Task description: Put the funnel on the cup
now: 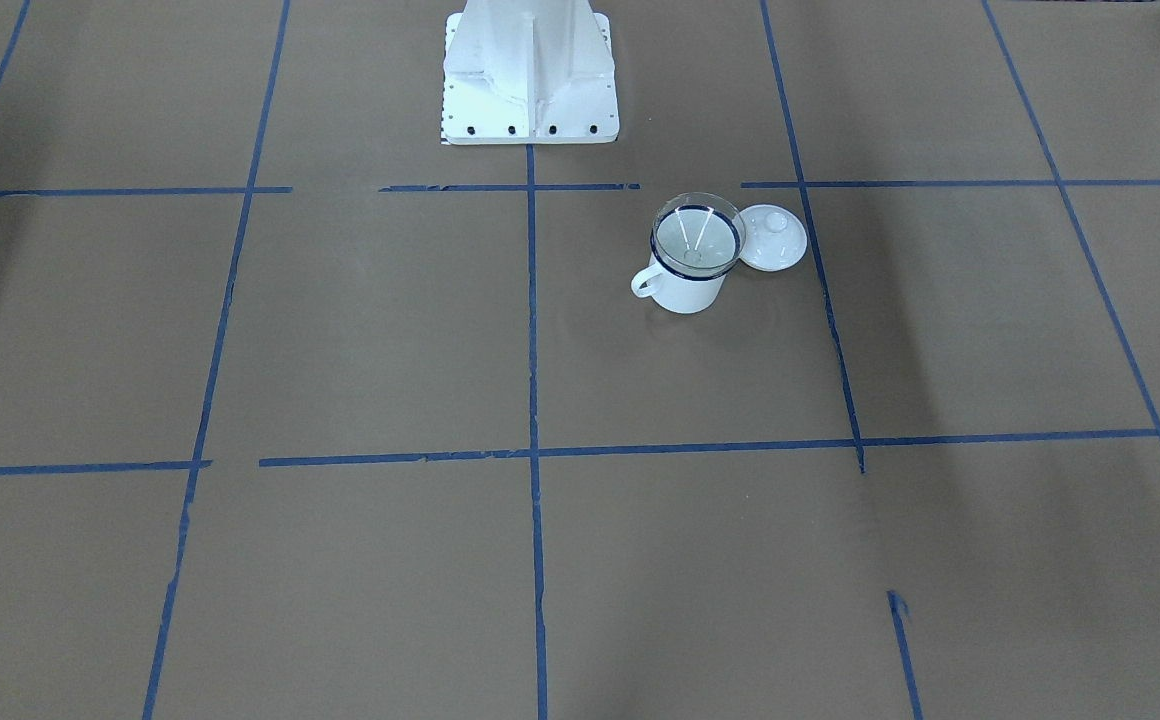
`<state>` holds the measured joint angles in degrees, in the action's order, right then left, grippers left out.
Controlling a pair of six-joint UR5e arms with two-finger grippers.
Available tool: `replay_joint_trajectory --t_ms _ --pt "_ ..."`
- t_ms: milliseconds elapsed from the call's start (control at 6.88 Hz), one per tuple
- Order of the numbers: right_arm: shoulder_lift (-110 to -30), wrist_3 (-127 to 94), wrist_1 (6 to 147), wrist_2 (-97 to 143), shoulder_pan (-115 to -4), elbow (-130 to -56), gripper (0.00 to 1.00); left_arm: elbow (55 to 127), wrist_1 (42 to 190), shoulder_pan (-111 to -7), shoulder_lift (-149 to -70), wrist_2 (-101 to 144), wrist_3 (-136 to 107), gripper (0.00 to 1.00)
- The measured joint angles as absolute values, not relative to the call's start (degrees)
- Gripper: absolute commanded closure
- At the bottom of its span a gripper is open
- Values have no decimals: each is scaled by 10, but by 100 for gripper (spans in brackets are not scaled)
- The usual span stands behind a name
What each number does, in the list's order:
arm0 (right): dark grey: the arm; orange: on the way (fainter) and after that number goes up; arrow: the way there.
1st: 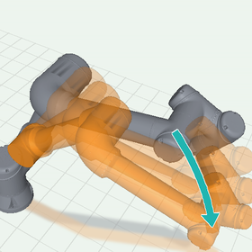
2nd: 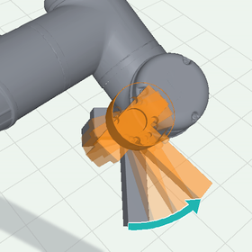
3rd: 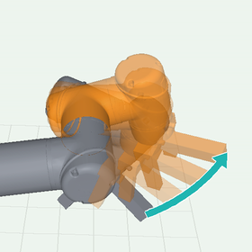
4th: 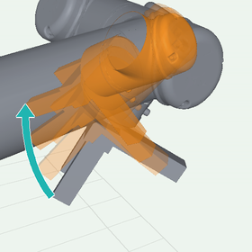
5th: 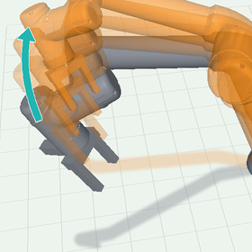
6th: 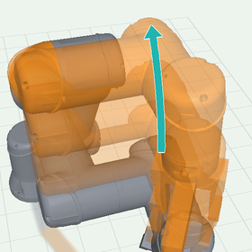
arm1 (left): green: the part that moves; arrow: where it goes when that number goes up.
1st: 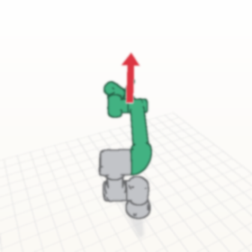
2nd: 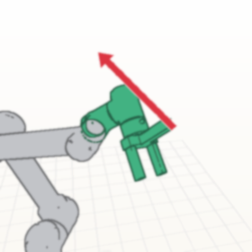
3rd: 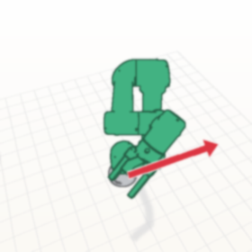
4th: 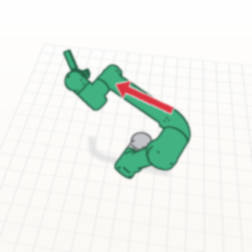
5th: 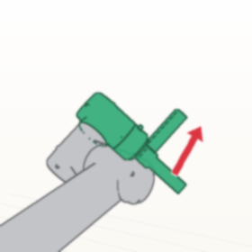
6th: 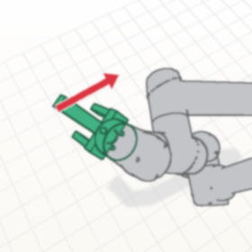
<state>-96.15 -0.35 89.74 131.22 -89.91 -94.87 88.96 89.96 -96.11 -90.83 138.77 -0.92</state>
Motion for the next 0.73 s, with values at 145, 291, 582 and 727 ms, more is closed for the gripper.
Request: replay_joint_trajectory --t_ms 145,291,582,727 --pt "-962 -4 897 1312 -899 -949 0 890 901 -961 -908 1389 -10 0" --pt "-962 -4 897 1312 -899 -949 0 891 901 -961 -908 1389 -11 0" --pt "-962 -4 897 1312 -899 -949 0 895 901 -960 -907 1387 -10 0" --pt "-962 -3 897 1312 -899 -949 0 899 903 -960 -907 1388 -8 0"
